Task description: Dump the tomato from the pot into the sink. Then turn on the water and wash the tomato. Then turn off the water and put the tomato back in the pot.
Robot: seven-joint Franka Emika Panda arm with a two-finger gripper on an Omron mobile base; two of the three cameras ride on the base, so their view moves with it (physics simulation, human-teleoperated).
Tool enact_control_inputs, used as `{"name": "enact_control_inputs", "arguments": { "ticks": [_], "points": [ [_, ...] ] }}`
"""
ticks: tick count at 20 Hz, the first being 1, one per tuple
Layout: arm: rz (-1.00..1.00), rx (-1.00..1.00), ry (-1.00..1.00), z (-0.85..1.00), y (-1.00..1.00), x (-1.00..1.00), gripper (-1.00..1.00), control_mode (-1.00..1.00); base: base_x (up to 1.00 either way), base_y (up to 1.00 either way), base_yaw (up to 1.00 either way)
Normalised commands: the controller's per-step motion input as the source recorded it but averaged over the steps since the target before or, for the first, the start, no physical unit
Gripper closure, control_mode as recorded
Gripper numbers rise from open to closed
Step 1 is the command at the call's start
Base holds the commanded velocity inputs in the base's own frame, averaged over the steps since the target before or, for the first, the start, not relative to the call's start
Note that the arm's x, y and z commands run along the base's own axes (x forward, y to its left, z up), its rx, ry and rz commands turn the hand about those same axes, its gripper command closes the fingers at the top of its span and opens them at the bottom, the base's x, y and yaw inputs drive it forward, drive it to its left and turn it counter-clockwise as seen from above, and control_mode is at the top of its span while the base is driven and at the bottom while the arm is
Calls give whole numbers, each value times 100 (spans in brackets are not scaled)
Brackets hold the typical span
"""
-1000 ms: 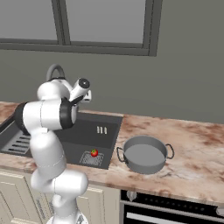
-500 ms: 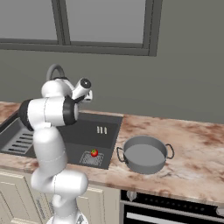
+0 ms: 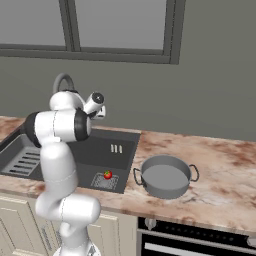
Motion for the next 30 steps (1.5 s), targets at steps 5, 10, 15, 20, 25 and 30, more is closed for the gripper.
{"name": "enact_control_inputs", "arguments": {
  "ticks": [5,10,15,20,25,30],
  "points": [
    [-1,0,0,-11,4,12,-100,-100,0,0,0],
    [-3,0,0,-10,6,17,-100,-100,0,0,0],
    [-5,0,0,-8,9,20,-100,-100,0,0,0],
    [-7,0,0,-11,10,28,-100,-100,0,0,0],
    [-7,0,0,-8,5,28,-100,-100,0,0,0],
    [-6,0,0,-4,0,29,-100,-100,0,0,0]
  ]
}}
